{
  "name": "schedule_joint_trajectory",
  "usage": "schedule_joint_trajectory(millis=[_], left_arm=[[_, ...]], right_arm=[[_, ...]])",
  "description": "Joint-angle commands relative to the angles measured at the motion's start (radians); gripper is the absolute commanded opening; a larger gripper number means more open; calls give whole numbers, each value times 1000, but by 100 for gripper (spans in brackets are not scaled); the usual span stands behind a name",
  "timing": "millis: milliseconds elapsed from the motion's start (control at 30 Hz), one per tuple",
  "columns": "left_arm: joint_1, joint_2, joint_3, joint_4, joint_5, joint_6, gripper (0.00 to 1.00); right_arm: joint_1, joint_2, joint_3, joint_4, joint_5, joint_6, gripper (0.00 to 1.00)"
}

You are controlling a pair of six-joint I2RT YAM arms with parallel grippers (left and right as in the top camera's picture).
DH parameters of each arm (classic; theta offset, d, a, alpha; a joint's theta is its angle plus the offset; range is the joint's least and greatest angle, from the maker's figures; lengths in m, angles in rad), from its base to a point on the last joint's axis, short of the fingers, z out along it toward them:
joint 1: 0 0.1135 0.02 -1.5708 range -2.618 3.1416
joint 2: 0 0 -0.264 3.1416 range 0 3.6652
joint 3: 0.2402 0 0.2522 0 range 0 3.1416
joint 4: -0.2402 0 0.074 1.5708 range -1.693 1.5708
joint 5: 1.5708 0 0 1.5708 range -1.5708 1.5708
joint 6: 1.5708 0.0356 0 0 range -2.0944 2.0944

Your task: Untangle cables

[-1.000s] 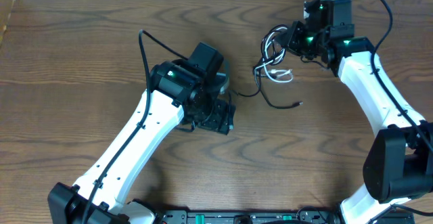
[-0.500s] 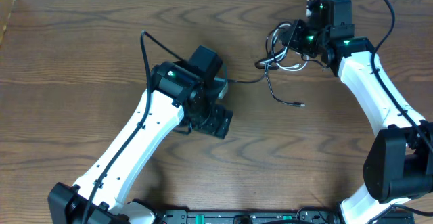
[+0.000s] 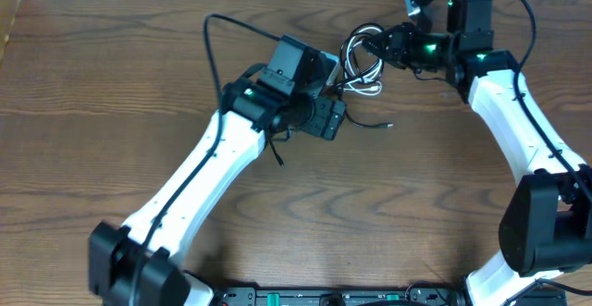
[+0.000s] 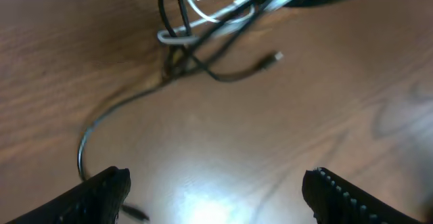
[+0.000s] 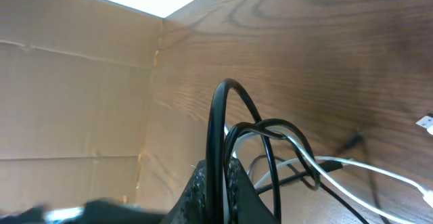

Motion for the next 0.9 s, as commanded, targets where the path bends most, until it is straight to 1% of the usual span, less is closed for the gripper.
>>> schedule_joint_trajectory(millis=[0,100,233,267,333,467,633,667,700,767,800,833,867], left_arm=[[0,53,-15,42,-13,40,86],[0,84,-15,102,-13,40,87],[0,111,-15,169,-13,40,85],[0,116,-15,185,-14,40,82],[0,127,-15,217,-26,39,80],[0,153,-15,272,-74,39,79],[-1,182,-15,332,-76,39,79],[-1,184,-15,341,-76,35,75],[-1,187,-15,346,-76,35,64],[-1,187,-15,352,-76,32,35],[-1,187,-15,352,-75,32,13],[0,185,-15,352,-70,29,8],[0,183,-15,351,-60,27,7]], right_arm=[[-12,-19,11,4,-78,12,1],[-12,-19,11,12,-89,12,1],[-9,-19,11,19,-95,13,1],[-8,-19,11,20,-101,13,1],[-7,-19,11,23,-111,12,1],[-7,-19,11,23,-112,9,1],[-7,-19,11,29,-129,8,1],[-7,-19,11,30,-130,8,1],[-7,-19,11,30,-130,5,1],[-7,-19,11,30,-129,1,1],[-7,-19,11,30,-128,0,1],[-7,-19,11,30,-125,0,1],[-7,-19,11,29,-119,-3,1]])
